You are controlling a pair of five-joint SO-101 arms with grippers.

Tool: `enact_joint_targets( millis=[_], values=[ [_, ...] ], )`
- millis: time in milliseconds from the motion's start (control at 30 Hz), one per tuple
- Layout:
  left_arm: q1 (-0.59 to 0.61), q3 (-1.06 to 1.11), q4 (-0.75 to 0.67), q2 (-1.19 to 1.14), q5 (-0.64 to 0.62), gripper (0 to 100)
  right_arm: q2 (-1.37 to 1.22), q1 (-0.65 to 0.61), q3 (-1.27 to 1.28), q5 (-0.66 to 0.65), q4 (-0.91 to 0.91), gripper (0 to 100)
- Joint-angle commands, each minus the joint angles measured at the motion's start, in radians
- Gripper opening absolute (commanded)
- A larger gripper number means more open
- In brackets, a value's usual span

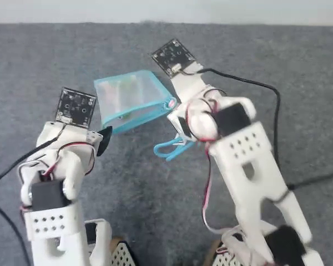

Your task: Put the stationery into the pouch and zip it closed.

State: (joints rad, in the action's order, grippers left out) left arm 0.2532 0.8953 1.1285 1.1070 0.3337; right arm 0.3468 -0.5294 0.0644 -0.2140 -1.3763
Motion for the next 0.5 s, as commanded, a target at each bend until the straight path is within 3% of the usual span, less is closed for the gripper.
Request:
enact_joint_targets(
  millis=[0, 367, 467],
  values=[
    [-0.014, -0.008, -0.043, -0.035, 0.003, 30, 0.2, -0.002, 0.044, -0.011, -0.004, 0.6],
    [-0.015, -0.007, -0.221, -0.239, -0.072, 29, 0.298, -0.067, 0.14, -0.014, 0.001, 0.6],
    [-0.015, -0.007, -0.255, -0.276, -0.086, 25, 0.295, -0.07, 0.141, -0.014, 0.001, 0.6]
  ],
)
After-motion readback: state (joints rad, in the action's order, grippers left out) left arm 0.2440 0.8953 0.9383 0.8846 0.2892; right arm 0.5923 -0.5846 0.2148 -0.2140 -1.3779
